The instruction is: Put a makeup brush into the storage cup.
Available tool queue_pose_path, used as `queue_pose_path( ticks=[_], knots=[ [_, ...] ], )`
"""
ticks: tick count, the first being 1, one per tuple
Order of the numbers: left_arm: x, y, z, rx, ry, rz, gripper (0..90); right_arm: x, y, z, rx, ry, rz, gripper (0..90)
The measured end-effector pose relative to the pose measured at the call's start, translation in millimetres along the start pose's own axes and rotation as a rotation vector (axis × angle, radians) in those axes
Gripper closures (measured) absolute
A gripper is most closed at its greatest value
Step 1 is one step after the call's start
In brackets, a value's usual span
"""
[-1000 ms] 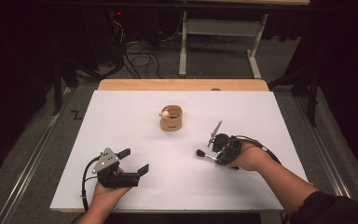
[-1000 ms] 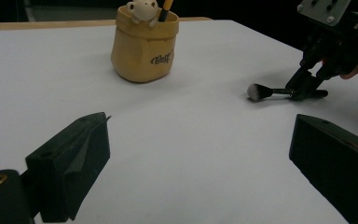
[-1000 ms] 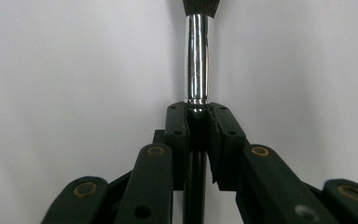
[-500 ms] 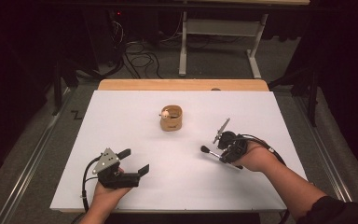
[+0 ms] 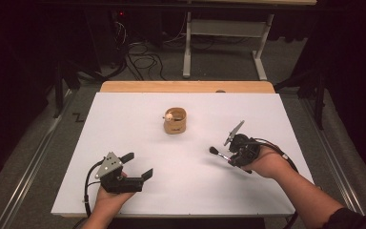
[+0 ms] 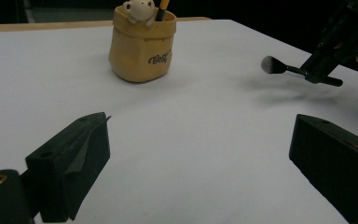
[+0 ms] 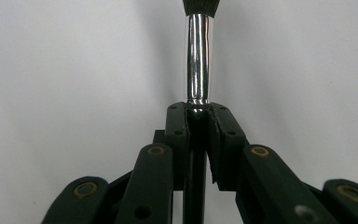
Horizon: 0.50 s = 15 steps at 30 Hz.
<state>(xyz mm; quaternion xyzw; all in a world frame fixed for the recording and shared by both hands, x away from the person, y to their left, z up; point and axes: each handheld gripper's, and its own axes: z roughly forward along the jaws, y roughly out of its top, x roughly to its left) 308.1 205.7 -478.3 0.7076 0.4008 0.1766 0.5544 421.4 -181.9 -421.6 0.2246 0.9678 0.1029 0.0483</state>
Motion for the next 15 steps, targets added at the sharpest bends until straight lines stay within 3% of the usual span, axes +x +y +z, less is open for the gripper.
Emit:
queue_pose_path(
  ticks=[5, 15],
  knots=[
    [0.8, -0.9, 0.8, 0.007, -0.002, 0.003, 5.9, -0.4, -7.0, -2.3, -0.058, 0.006, 0.026, 80.2],
    [-0.6, -0.9, 2.1, 0.01, -0.003, 0.007, 6.0, 0.2, -20.4, -12.1, -0.243, 0.021, 0.117, 80.3]
  ],
)
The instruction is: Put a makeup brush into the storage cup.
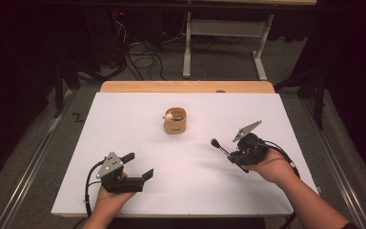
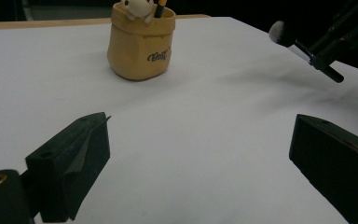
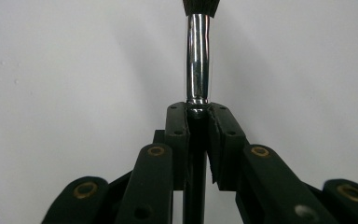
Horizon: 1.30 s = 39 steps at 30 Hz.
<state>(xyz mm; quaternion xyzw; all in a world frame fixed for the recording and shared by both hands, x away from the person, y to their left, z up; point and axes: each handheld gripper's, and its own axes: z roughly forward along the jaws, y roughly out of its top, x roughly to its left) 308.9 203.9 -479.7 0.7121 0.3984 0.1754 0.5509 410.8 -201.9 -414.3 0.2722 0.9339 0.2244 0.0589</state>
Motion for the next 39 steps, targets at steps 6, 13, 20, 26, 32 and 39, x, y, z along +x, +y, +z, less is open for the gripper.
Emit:
queue_pose_path(
  ticks=[6, 13, 20, 26, 32, 39],
  knots=[
    [0.9, -0.7, -0.2, -0.005, 0.005, -0.001, 5.9, -0.1, -7.7, -1.3, -0.109, 0.008, 0.017, 80.3],
    [1.1, -0.6, -1.2, -0.012, 0.016, 0.003, 6.0, -2.4, -22.2, -5.7, -0.249, 0.003, 0.071, 80.3],
    [1.7, -0.3, -1.7, -0.015, 0.023, 0.011, 5.9, -3.6, -40.5, -10.4, -0.382, -0.004, 0.125, 80.3],
    [3.3, -0.9, -2.6, -0.018, 0.025, 0.006, 5.9, 1.3, -51.5, -6.6, -0.488, -0.014, 0.146, 80.3],
    [3.4, -1.1, -2.9, -0.019, 0.024, 0.005, 5.9, 7.1, -57.4, -2.1, -0.569, -0.026, 0.166, 80.2],
    [1.7, -1.0, -2.8, -0.021, 0.02, 0.015, 5.8, 12.1, -64.5, 0.1, -0.667, -0.03, 0.189, 80.3]
  ],
)
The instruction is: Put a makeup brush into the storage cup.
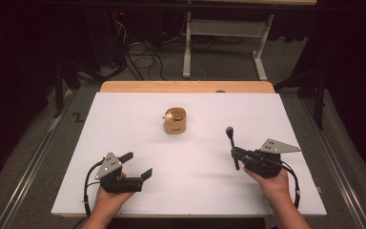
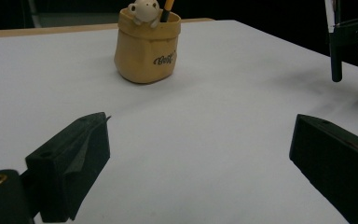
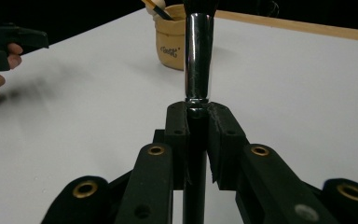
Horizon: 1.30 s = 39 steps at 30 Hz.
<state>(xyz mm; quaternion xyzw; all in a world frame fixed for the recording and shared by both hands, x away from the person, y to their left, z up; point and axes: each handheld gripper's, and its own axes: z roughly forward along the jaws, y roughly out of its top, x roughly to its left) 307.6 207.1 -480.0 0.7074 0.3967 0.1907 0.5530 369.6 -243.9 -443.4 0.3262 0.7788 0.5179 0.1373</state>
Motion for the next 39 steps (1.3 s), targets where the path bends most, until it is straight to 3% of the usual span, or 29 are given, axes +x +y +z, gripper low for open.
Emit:
queue_pose_path(
  ticks=[9, 17, 39],
  knots=[
    [0.1, 0.5, -1.1, -0.006, 0.002, 0.004, 5.7, 0.2, -6.3, -1.2, -0.086, 0.021, 0.036, 80.2],
    [-3.2, 1.2, -0.8, -0.006, 0.017, 0.035, 4.5, -0.3, 1.6, 5.0, -0.133, 0.021, 0.04, 80.2],
    [-3.7, 2.3, -3.0, -0.011, 0.017, 0.05, 2.8, 6.5, 35.3, 45.4, -0.15, 0.027, 0.007, 80.1]
  ],
)
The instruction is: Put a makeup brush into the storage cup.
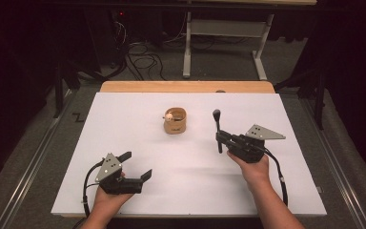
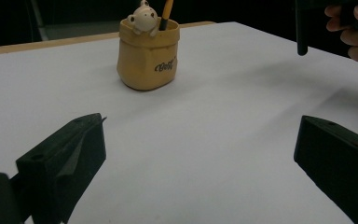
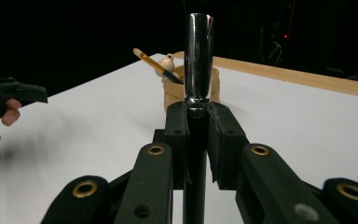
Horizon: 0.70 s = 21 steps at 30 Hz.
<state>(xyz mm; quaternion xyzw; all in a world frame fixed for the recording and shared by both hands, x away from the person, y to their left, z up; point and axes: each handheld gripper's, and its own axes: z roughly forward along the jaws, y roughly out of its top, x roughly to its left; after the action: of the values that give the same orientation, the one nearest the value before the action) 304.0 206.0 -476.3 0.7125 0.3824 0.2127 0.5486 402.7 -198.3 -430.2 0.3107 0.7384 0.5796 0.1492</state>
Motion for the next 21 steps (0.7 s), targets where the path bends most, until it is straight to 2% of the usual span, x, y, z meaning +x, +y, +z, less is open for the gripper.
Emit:
queue_pose_path(
  ticks=[6, 15, 21],
  knots=[
    [-1.1, 0.1, -0.5, -0.004, 0.0, 0.012, 0.9, 0.3, 9.9, 11.8, -0.001, -0.001, -0.01, 80.2],
    [-0.6, 1.4, -2.8, -0.019, -0.01, 0.007, 0.4, -5.8, 16.3, 34.0, -0.015, -0.009, -0.002, 80.2],
    [-0.1, 1.5, -3.4, -0.021, -0.02, -0.003, 0.4, -7.5, 20.2, 49.8, -0.003, -0.021, -0.021, 80.1]
  ],
)
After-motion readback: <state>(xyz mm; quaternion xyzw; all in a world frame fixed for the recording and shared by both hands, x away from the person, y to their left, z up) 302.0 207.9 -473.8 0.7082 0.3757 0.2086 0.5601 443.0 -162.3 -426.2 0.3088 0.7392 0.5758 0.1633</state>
